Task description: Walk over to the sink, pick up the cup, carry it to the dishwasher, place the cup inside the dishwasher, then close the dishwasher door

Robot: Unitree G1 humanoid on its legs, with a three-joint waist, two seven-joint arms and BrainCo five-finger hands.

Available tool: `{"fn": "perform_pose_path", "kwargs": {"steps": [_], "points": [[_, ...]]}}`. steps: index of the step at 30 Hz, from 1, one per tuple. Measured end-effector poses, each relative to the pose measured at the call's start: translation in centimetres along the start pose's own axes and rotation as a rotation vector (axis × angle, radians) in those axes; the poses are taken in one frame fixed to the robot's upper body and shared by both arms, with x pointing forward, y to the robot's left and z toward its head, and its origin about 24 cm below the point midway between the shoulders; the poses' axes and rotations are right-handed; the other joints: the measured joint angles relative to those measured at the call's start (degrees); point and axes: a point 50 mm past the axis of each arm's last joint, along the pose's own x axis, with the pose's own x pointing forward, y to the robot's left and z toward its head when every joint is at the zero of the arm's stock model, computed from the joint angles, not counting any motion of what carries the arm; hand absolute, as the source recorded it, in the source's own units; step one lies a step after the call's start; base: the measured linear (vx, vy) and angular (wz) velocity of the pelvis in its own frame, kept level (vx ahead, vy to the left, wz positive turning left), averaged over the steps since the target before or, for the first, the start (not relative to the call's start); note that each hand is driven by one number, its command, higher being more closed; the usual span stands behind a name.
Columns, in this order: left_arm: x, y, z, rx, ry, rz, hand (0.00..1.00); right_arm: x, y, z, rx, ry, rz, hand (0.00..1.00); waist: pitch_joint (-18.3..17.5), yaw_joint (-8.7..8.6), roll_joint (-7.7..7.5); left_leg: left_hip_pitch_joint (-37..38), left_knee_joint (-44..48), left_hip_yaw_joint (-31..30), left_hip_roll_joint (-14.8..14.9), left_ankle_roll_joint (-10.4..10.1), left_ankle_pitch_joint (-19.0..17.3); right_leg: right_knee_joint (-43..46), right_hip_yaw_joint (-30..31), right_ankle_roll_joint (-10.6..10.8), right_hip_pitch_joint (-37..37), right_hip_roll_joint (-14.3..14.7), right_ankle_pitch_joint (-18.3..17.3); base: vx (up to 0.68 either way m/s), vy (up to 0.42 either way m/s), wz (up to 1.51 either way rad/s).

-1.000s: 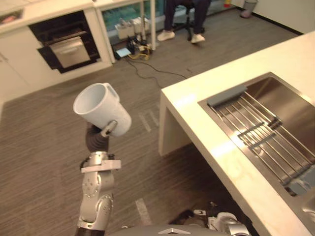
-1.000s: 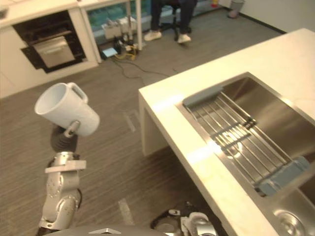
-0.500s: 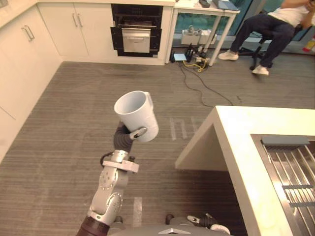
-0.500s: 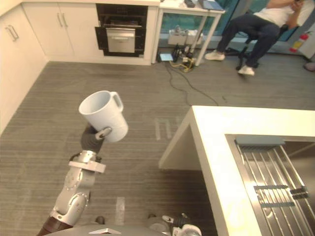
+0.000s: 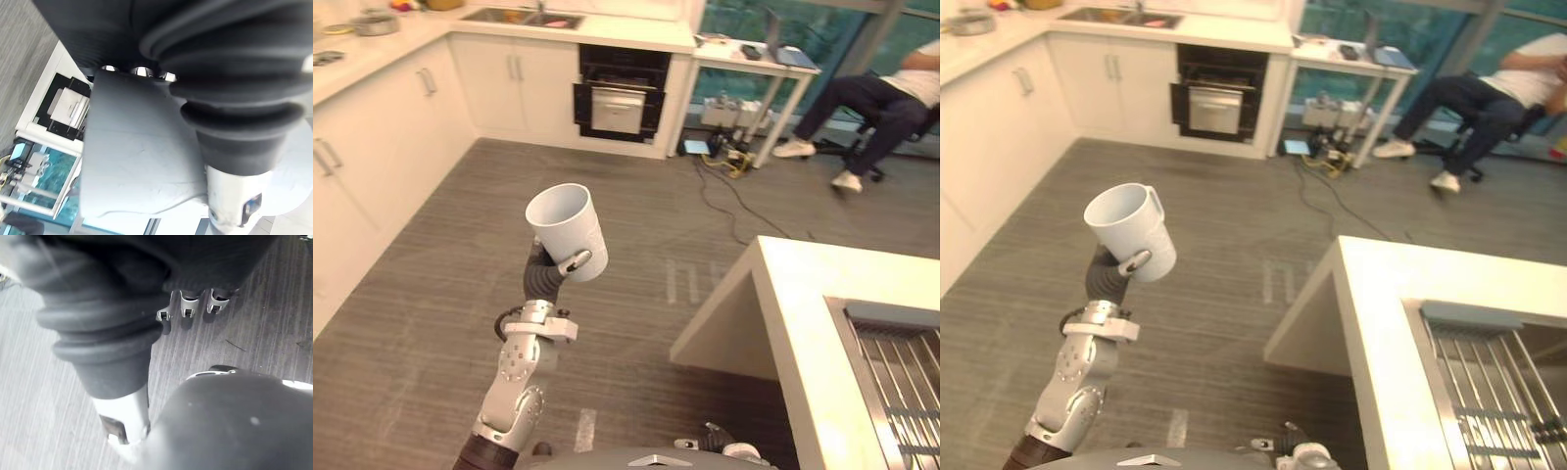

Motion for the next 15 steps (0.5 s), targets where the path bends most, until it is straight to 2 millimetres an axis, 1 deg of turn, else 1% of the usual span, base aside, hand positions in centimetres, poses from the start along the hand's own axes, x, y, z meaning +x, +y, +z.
{"fn": "perform_pose_path", "kwargs": {"steps": [1, 3, 5, 6, 7, 10, 11, 12, 13, 15], "points": [[0.0, 0.0, 0.0, 0.0, -0.001, -0.003, 1.0, 0.0, -0.1, -0.1, 0.0, 0.003, -0.002, 0.0, -0.1, -0.01, 0.21, -0.7, 0.0, 0.0, 0.0, -0.2, -0.2, 0.0, -1.3, 0.0, 0.2, -0.2, 0.0, -0.16, 0.01, 1.0], [-0.2, 0.0, 0.2, -0.005, -0.021, -0.015, 1.0, 0.0, -0.4, -0.5, 0.005, 0.017, -0.012, 0.0, -0.8, 0.64, 0.6, -3.1, 0.0, 0.4, 0.0, -0.7, -0.4, -0.8, -5.8, 0.4, 0.9, -1.1, 0.0, -0.13, 0.033, 0.99], [-0.3, -0.1, 0.4, -0.014, -0.045, -0.031, 1.0, 0.0, -0.5, -0.8, 0.02, 0.027, -0.021, 0.0, -1.2, 0.76, 0.7, -4.5, 0.0, 0.7, -0.5, -0.7, -0.1, -1.2, -7.6, 1.2, 1.3, -1.6, -0.5, -0.03, 0.031, 0.92], [-0.4, -0.1, 0.5, -0.019, -0.055, -0.031, 1.0, 0.0, -0.5, -0.8, 0.021, 0.028, -0.021, 0.0, -1.2, 0.86, 0.62, -4.8, 0.0, 1.0, -0.7, -0.6, 0.2, -1.3, -7.5, 1.2, 1.5, -1.6, -0.5, 0.0, 0.025, 0.59], [-1.2, 0.2, 0.8, -0.028, -0.076, -0.002, 1.0, 0.8, 3.2, 2.4, 0.104, -0.031, 0.056, 0.0, -0.8, 0.75, -0.78, -3.6, 0.0, 5.1, -1.7, -0.8, 1.8, -3.5, -5.9, -0.2, 4.7, -1.6, -1.0, 0.0, 0.009, 0.18], [-1.2, 0.2, 0.8, -0.028, -0.076, -0.001, 1.0, 0.8, 3.2, 2.3, 0.105, -0.03, 0.056, 0.0, -0.8, 0.61, -0.77, -3.5, 0.0, 5.3, -1.6, -0.9, 1.7, -3.5, -5.7, -0.2, 4.7, -1.5, -1.0, 0.0, 0.0, -0.06], [-1.2, 0.5, 0.8, -0.024, -0.079, 0.01, 1.0, 0.7, 3.1, 1.8, 0.113, -0.018, 0.055, 0.0, -0.9, 0.64, -0.66, -3.1, 0.0, 6.6, -1.1, -1.0, 1.4, -3.6, -4.4, -0.2, 4.4, -1.4, -0.9, 0.0, -0.002, -0.32], [-1.2, 0.7, 0.9, -0.021, -0.082, 0.017, 1.0, 0.7, 3.1, 1.7, 0.128, -0.019, 0.058, 0.0, -0.9, 0.6, -0.62, -2.8, 0.0, 7.1, -1.1, -1.0, 1.3, -3.7, -3.8, -0.3, 4.3, -1.3, -0.8, -0.01, -0.003, -0.41], [-1.2, 0.9, 1.0, -0.017, -0.086, 0.025, 1.0, 0.7, 3.0, 1.6, 0.155, -0.022, 0.059, 0.0, -0.9, 0.35, -0.6, -2.5, 0.0, 7.6, -1.0, -1.0, 1.2, -3.8, -3.2, -0.3, 4.3, -1.3, -0.7, -0.01, -0.01, -0.37], [-1.1, 1.7, 1.2, -0.003, -0.096, 0.055, 1.0, 0.5, 2.4, 0.6, 0.29, -0.037, 0.077, 0.0, -1.6, -1.1, -0.34, -2.2, 0.0, 8.1, -0.9, -1.1, 0.9, -4.3, -2.7, -0.4, 4.4, -1.1, -0.5, 0.0, -0.021, -0.23]]}}
